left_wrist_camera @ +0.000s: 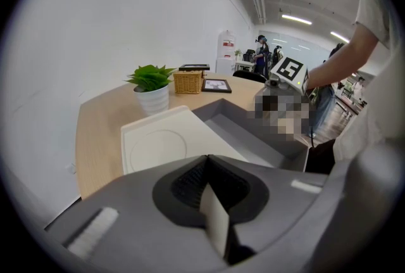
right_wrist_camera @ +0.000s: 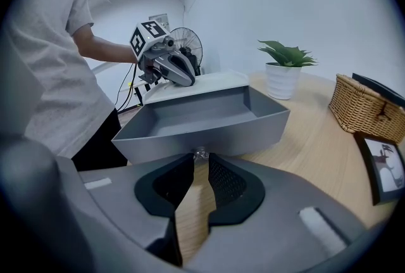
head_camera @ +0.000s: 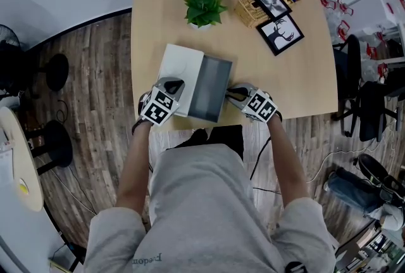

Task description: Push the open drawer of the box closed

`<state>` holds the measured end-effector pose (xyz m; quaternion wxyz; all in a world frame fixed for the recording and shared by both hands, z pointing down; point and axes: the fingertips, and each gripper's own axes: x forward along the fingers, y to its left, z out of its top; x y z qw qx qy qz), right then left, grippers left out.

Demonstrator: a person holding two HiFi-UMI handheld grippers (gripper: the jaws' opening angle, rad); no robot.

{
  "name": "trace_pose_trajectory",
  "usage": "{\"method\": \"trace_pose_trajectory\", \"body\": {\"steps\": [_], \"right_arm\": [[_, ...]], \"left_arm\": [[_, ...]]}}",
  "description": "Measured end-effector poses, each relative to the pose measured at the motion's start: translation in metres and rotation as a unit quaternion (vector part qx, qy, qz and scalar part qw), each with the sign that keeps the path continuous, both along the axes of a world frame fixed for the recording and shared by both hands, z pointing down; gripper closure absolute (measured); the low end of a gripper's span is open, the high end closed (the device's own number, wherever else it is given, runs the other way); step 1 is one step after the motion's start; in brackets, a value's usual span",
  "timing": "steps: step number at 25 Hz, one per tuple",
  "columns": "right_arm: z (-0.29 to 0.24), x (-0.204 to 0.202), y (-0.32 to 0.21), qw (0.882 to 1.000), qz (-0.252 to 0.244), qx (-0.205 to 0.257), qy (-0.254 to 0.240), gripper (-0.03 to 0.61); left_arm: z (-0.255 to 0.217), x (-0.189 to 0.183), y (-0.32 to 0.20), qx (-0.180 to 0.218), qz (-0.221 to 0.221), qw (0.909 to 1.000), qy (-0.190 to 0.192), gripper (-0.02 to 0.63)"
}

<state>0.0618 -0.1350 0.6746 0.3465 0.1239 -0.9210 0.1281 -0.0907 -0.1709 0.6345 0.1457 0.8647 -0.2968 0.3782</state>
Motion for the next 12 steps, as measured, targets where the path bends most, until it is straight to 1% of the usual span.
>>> {"method": "trace_pose_trajectory", "body": {"steps": [12], "right_arm": [[0.001,-0.013,-0.003,1.000,-0.006,-0.001,0.001,0.505]], "left_arm": [[0.000,0.000,0.000,-0.004,0.001,1.0000,0.001,0.561]]}}
